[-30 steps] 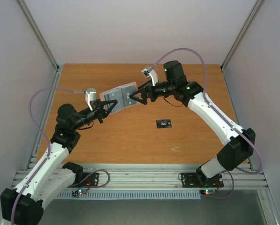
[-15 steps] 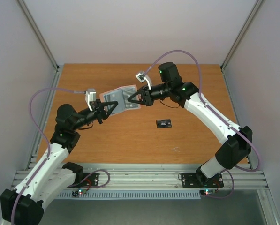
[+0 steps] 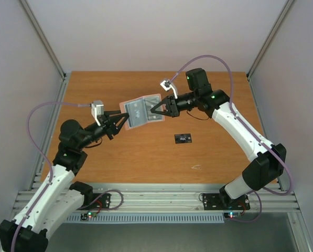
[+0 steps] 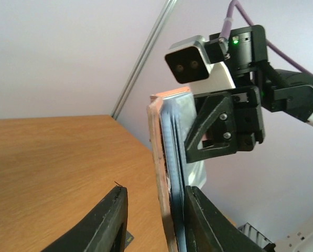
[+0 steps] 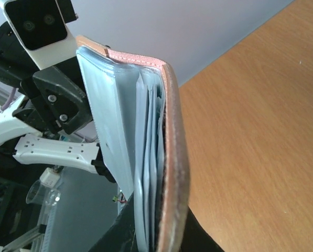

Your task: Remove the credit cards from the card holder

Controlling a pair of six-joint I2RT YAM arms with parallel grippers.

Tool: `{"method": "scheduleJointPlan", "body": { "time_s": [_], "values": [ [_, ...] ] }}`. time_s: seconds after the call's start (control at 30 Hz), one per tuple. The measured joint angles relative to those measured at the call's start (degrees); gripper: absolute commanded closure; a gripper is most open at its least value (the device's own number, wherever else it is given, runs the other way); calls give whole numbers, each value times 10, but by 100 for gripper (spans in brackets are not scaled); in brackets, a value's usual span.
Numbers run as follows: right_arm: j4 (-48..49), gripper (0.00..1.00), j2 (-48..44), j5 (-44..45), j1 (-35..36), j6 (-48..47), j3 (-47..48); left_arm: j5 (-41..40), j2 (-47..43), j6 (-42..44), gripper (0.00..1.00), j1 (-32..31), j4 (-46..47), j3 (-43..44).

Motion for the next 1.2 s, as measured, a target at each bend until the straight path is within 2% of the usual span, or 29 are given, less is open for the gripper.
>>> {"method": "scheduleJointPlan", "body": {
  "time_s": [0.1,0.33,0.67,0.93,1.1,1.2],
  "values": [
    [-5,99,0,-2,0,-1,0,-14,1,10,67,0,-15,0],
    [-5,99,0,-1,2,0,0,-5,6,28,53,0,-21,2],
    [-15,99,0,9,3,-1,0,7,23,16,52,0,-22,9],
    [-19,99,0,18,5,-6,1,18,25,5,35,0,-20,13],
    [-24,99,0,20,5,-8,1,31,27,3,37,0,-17,13],
    [-30,99,0,20,5,-10,3,38,27,3,34,0,-16,13]
  ]
}}
